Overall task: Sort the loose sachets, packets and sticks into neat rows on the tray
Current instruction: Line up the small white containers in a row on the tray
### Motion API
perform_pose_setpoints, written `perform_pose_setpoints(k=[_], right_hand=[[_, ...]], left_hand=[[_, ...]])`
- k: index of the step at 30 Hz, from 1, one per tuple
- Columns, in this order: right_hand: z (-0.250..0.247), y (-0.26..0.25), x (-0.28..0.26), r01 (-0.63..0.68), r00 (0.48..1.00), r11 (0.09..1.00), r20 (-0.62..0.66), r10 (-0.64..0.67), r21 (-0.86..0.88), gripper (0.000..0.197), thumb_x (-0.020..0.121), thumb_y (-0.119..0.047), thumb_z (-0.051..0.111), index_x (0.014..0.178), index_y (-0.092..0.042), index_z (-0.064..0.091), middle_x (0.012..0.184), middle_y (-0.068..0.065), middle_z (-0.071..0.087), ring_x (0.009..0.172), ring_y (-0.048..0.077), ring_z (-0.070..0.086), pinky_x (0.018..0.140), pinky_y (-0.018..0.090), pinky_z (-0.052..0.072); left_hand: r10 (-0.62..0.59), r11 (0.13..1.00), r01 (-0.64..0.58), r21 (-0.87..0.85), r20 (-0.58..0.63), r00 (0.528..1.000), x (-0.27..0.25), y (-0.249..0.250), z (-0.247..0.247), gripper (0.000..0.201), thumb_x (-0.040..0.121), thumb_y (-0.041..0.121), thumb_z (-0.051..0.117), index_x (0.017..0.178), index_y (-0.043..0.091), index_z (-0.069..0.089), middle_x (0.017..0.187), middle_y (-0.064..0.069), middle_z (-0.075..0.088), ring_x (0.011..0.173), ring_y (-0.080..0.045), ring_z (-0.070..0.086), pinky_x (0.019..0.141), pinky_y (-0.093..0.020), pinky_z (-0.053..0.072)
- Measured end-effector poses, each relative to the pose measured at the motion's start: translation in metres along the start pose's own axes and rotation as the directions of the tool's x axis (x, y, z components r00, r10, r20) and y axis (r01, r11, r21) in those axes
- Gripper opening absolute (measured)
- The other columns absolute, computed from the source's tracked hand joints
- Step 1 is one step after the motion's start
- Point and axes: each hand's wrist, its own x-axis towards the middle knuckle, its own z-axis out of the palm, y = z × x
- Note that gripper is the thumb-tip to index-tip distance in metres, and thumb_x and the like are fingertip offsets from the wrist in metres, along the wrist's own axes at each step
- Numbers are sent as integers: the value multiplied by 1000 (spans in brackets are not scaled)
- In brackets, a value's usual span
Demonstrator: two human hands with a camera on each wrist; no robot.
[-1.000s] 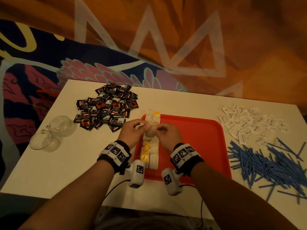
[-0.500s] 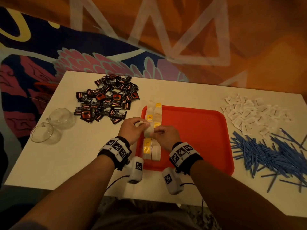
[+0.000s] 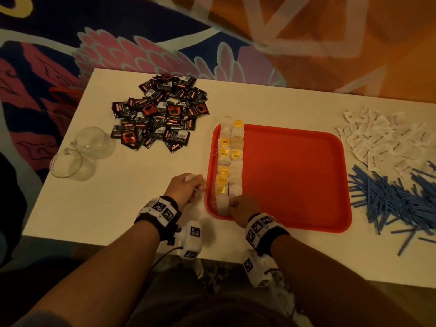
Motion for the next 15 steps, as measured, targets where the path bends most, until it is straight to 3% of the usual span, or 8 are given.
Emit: perform_pose_setpoints(k=[5, 8, 10, 13, 15], right_hand=[[8, -5, 2, -8, 1000, 998, -27, 7, -56, 23, 95, -18, 59, 115, -14, 70, 123, 4, 64, 112, 22, 60, 90, 24, 46], [12, -4, 3, -28, 996, 999, -88, 26, -30, 4, 91, -22, 65, 92, -25, 66, 110, -1, 65, 90, 14, 59, 75, 23, 47], [15, -2, 5, -41, 992, 999, -122, 44, 20, 15, 88, -22, 67, 80, -29, 56, 99, -4, 62, 78, 8, 54, 69, 22, 48], [13, -4, 2, -48, 991, 998, -126, 52, 34, 19, 88, -20, 64, 79, -30, 51, 93, -6, 58, 82, 12, 56, 72, 26, 53], [8, -5, -1, -40, 989, 999, -138, 44, 35, 18, 89, -20, 61, 79, -30, 51, 91, -6, 57, 80, 12, 55, 64, 21, 48]], left_hand=[[-12, 1000, 12, 2, -21, 1000, -2, -2, -4, 18, 100, 21, 56, 93, 9, 67, 64, 2, 62, 46, -8, 48, 46, -20, 38], [-17, 1000, 17, -3, -16, 1000, -4, -2, -3, 18, 100, 21, 55, 93, 8, 66, 66, 0, 60, 48, -9, 47, 45, -19, 38], [-24, 999, 23, -21, -11, 1000, -6, -1, -2, 18, 101, 21, 55, 92, 9, 66, 64, 1, 59, 47, -8, 47, 45, -19, 37], [-44, 996, 47, -81, 35, 998, -8, 2, -1, 20, 102, 23, 53, 92, 10, 64, 66, 1, 58, 51, -10, 46, 47, -21, 36], [-64, 986, 77, -150, 91, 994, -10, 4, 1, 20, 102, 24, 51, 94, 9, 62, 69, -2, 59, 54, -13, 47, 48, -23, 35]])
